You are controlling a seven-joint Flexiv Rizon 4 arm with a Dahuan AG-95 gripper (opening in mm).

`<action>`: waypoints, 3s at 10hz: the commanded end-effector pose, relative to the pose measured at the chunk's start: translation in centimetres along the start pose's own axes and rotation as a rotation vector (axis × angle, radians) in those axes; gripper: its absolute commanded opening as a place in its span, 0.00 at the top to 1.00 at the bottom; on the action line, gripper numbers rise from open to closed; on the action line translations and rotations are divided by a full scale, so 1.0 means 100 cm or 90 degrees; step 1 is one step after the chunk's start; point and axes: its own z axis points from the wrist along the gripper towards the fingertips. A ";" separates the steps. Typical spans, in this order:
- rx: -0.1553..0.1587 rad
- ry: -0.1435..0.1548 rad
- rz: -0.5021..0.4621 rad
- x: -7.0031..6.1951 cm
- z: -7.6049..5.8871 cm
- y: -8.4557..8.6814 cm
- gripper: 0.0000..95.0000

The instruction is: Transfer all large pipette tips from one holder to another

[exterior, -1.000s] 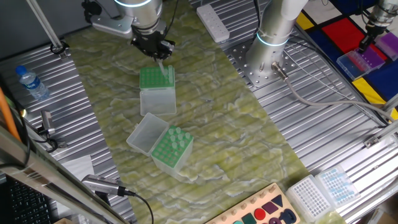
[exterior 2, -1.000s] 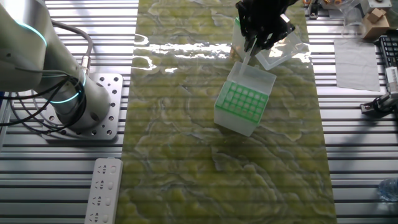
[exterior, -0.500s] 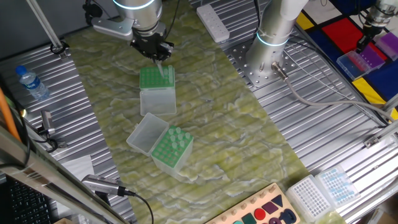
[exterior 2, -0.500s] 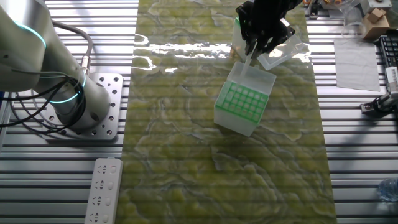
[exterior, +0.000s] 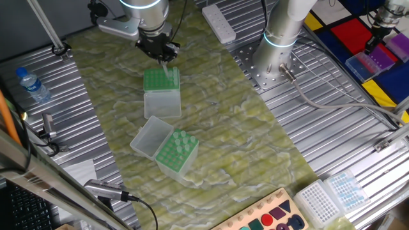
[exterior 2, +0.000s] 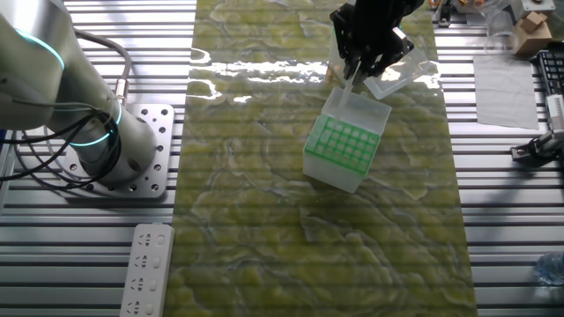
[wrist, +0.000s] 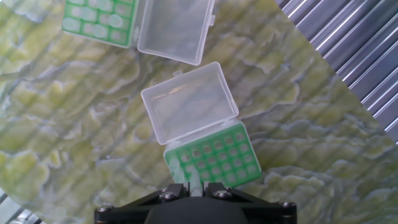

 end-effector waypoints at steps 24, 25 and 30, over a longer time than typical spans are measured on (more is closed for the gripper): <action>-0.065 -0.067 0.206 -0.101 0.011 0.040 0.60; -0.075 -0.073 0.235 -0.119 0.011 0.051 0.60; -0.073 -0.115 0.290 -0.179 0.027 0.094 0.60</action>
